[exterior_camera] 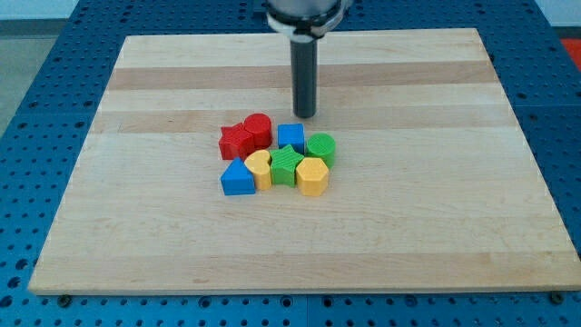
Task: Slide the group of blocks left a bit
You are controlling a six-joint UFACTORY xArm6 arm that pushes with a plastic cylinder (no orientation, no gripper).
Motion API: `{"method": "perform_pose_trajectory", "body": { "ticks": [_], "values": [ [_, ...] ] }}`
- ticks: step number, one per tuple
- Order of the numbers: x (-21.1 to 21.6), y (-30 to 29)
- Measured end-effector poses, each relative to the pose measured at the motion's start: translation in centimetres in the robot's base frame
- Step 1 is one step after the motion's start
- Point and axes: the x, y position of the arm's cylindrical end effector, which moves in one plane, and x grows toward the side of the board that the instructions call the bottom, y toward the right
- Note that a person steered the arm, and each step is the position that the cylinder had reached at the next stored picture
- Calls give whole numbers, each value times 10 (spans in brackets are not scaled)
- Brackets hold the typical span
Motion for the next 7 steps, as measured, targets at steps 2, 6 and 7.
{"method": "perform_pose_trajectory", "body": {
  "ticks": [2, 6, 7],
  "values": [
    [-10, 34],
    [97, 59],
    [117, 49]
  ]
}}
